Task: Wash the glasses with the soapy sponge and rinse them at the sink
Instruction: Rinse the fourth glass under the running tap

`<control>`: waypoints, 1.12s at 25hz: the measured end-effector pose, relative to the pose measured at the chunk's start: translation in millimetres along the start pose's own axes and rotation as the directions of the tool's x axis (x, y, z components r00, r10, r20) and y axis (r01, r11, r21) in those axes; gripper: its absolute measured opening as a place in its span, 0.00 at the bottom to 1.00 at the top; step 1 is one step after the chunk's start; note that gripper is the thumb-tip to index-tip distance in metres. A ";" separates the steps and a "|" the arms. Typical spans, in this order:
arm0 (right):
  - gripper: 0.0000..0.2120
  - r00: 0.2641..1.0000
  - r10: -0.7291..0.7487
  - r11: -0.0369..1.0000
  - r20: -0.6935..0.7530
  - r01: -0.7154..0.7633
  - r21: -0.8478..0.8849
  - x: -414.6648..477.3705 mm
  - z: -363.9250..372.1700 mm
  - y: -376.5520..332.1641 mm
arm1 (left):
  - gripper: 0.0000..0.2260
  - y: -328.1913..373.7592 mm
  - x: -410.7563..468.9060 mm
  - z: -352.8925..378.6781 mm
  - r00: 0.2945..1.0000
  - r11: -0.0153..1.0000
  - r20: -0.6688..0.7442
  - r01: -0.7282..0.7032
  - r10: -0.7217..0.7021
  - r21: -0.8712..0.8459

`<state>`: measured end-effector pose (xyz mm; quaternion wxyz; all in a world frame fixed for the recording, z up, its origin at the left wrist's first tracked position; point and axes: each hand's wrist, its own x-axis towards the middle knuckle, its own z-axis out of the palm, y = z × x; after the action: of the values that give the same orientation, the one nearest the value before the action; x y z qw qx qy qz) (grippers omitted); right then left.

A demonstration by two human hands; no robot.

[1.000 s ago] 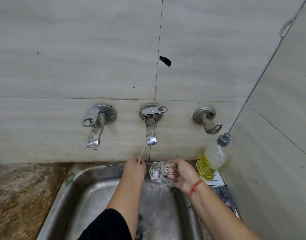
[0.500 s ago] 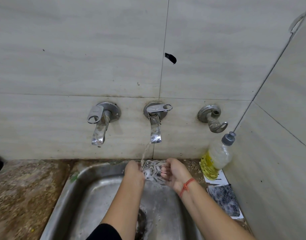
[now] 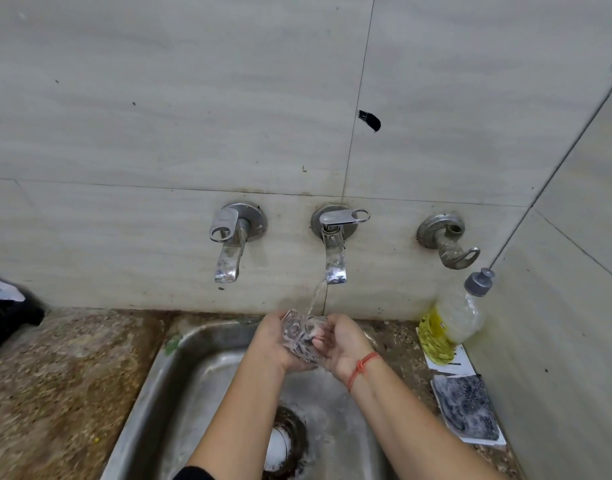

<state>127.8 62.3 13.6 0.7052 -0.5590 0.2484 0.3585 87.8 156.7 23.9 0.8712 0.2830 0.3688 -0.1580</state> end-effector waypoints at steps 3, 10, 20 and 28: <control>0.18 0.999 -0.030 1.000 0.046 0.030 0.000 -3.6 4.5 0.4 | 0.16 1.8 -2.6 -0.9 0.999 0.999 -0.024 -0.033 0.033 0.030; 0.23 0.991 -0.046 0.986 0.124 0.064 -0.153 -2.8 -1.6 -2.5 | 0.25 -3.8 -3.4 -9.0 0.966 0.985 -0.208 -0.130 0.152 0.113; 0.16 0.972 -0.228 0.921 0.049 0.232 -0.314 -9.7 -27.5 -12.0 | 0.17 -17.2 5.4 -0.4 0.966 0.932 -0.139 -0.162 0.216 0.325; 0.17 0.848 -0.470 0.734 0.244 0.529 -0.426 -20.5 -35.3 -4.0 | 0.15 -12.1 -1.2 9.7 0.974 0.886 -0.110 -0.129 0.197 0.445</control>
<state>120.0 23.0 22.6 0.6286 -0.7387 -0.0501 0.2382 86.6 141.3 25.7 0.7655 0.5114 0.3645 -0.1401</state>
